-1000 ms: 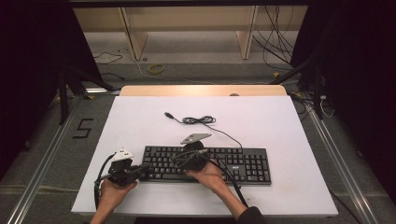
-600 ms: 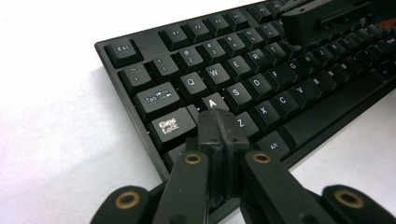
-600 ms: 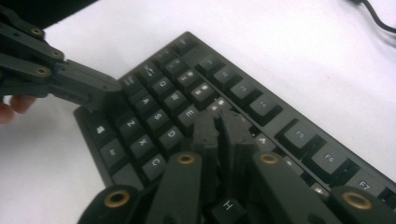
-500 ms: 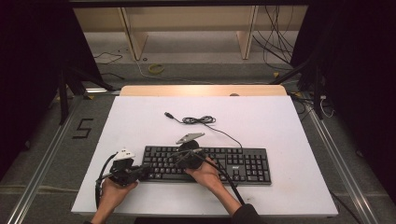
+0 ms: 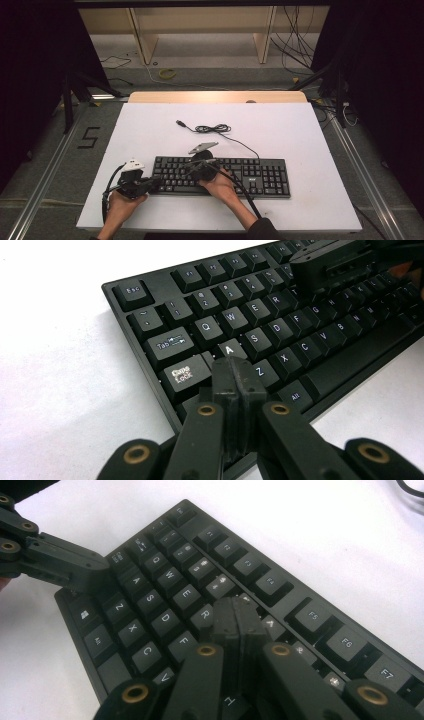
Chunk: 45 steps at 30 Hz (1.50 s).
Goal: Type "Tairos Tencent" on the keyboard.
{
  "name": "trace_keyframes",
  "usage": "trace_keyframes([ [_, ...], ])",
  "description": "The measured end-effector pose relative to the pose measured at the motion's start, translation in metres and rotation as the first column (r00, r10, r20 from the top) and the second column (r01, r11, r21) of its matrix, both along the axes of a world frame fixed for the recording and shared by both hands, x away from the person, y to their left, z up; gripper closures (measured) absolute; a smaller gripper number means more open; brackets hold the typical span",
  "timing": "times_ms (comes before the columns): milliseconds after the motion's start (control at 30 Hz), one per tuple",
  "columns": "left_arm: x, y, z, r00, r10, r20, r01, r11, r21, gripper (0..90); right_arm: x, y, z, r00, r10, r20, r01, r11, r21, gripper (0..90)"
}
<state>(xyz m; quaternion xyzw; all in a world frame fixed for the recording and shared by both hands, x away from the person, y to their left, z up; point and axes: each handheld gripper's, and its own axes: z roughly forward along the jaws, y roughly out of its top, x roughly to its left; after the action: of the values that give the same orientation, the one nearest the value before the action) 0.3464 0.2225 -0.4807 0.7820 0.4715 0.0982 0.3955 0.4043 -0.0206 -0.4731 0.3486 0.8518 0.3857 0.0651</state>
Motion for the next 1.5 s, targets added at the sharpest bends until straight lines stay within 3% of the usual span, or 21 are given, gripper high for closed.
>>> trace_keyframes([
  [433,0.001,-0.001,-0.003,0.9999,-0.007,-0.011,0.007,1.0000,0.004,89.1,0.001,0.001,-0.003,0.9999,-0.006,-0.011,0.006,1.000,-0.006,90.0],
  [800,0.001,-0.001,-0.002,0.9999,-0.008,-0.013,0.008,1.0000,0.003,89.1,-0.001,0.003,-0.005,0.9999,-0.006,0.008,0.007,1.000,-0.026,90.0],
  [1033,0.001,0.000,0.001,1.0000,0.000,-0.001,0.000,0.9998,-0.018,88.8,-0.001,-0.002,-0.002,0.9998,-0.018,-0.006,0.018,1.000,0.019,86.0],
  [1133,0.000,0.001,0.003,1.0000,0.002,0.008,-0.002,0.9995,-0.031,88.2,-0.003,-0.004,0.001,0.9997,-0.022,0.009,0.021,0.999,0.036,84.6],
  [1500,-0.001,-0.002,0.007,0.9993,-0.017,0.034,0.019,0.9976,-0.066,77.1,-0.008,-0.015,0.008,0.9998,-0.013,0.012,0.012,0.997,0.079,77.4],
])
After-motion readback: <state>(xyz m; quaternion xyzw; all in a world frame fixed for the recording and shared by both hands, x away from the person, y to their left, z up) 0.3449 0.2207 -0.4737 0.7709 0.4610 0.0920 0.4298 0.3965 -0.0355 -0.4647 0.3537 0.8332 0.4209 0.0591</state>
